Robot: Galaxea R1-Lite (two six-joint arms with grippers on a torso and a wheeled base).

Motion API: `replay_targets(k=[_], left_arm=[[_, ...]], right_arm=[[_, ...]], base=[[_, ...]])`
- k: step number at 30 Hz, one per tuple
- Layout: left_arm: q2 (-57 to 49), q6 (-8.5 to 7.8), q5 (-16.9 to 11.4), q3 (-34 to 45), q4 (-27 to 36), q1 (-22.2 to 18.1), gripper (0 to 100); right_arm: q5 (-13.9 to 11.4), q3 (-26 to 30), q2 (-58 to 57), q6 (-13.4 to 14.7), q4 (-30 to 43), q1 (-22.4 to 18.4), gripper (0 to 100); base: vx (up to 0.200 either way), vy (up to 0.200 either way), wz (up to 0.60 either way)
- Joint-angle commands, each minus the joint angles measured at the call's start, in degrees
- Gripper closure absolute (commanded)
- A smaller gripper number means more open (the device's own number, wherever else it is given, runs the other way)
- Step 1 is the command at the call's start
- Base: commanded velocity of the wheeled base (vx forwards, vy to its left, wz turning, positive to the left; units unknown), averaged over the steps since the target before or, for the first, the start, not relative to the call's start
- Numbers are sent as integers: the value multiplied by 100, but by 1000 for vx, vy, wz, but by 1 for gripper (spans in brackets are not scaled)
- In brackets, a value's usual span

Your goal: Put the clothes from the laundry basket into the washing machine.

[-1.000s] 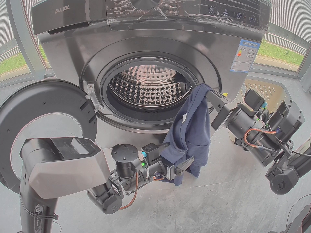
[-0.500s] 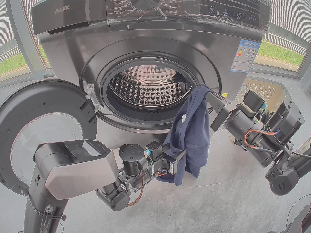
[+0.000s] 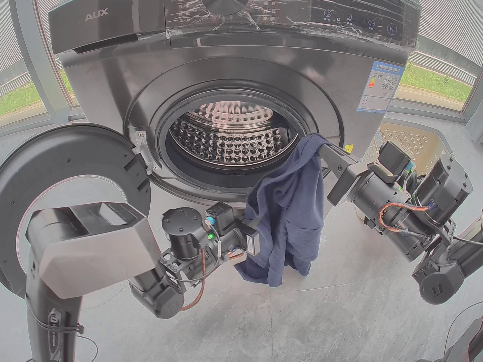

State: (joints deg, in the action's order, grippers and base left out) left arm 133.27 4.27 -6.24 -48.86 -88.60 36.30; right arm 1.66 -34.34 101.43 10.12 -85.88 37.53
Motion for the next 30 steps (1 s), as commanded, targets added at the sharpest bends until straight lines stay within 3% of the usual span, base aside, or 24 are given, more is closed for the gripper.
replay_targets(k=[1,4,8,14,17,23,30], left_arm=[[-1110,-49,-17,755,-8,-203,100],[-2077,22,-35,1590,-8,-220,100],[-2736,39,-114,2065,1,-317,100],[-3184,206,-167,2126,1,-879,100],[-3342,233,-351,1994,10,-1117,100],[-3421,233,-422,1942,36,-1143,100],[-3580,241,-378,1740,71,-1134,100]], right_arm=[[1,15,18,8,1,8,100],[10,15,9,17,1,8,100],[10,112,-9,52,1,8,100],[10,261,-35,60,1,-1,100],[19,252,-35,104,-7,-1,100],[212,173,-35,122,-7,-9,100],[230,129,-35,104,-87,-62,100]], base=[[0,0,0],[0,0,0],[0,0,0],[0,0,0],[0,0,0],[0,0,0],[0,0,0]])
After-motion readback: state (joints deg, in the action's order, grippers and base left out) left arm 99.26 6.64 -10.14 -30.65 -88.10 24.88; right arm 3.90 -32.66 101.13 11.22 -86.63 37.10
